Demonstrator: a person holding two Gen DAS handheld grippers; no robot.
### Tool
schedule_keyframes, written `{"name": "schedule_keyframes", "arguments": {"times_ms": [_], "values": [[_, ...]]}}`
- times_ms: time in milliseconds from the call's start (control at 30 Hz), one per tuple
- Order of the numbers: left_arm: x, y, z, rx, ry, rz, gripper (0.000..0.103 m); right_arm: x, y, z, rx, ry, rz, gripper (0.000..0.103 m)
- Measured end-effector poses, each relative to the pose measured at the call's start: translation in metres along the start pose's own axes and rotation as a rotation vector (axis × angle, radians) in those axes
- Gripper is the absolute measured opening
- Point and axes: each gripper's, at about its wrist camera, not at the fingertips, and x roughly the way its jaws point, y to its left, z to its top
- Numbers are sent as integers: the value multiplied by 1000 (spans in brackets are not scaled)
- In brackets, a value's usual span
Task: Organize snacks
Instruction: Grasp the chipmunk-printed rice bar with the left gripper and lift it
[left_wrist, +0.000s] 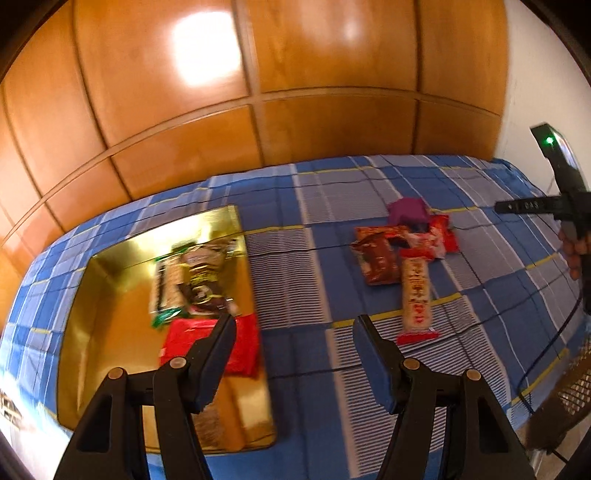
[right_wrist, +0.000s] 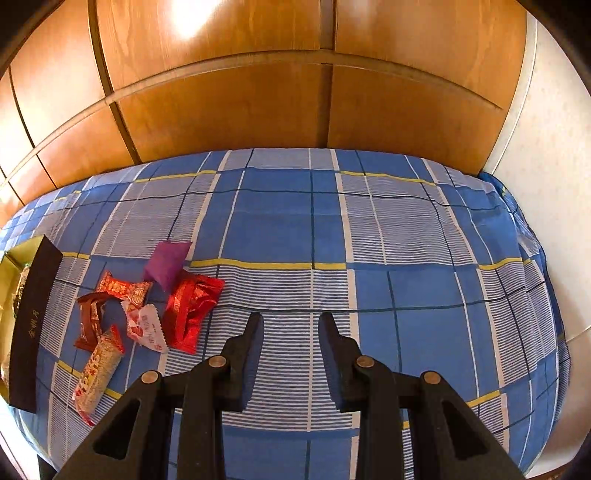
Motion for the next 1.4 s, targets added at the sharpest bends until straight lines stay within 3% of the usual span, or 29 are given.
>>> {"name": "schedule_keyframes", "arguments": {"times_ms": [500, 967, 1033, 1067, 1133, 1267, 1400], "values": [[44, -58, 17, 111, 81, -130, 65, -1, 4, 2, -7, -2, 21, 32], [103, -91, 37, 122, 203, -250, 64, -3, 9, 3, -23, -12, 40, 32], [112, -99, 39, 129, 214, -260, 57, -3, 9, 4, -23, -14, 40, 32], [117, -101, 39, 131, 224, -259, 44, -3, 10, 4, -23, -15, 40, 32], [133, -105, 37, 117, 279, -273, 34, -3, 11, 4, -32, -17, 41, 32], [127, -110, 30, 159, 228, -258, 29, -2, 12, 3, -40, -15, 40, 32], [113, -99, 14, 119, 227, -278, 29, -1, 13, 1, -47, -8, 37, 32]]}}
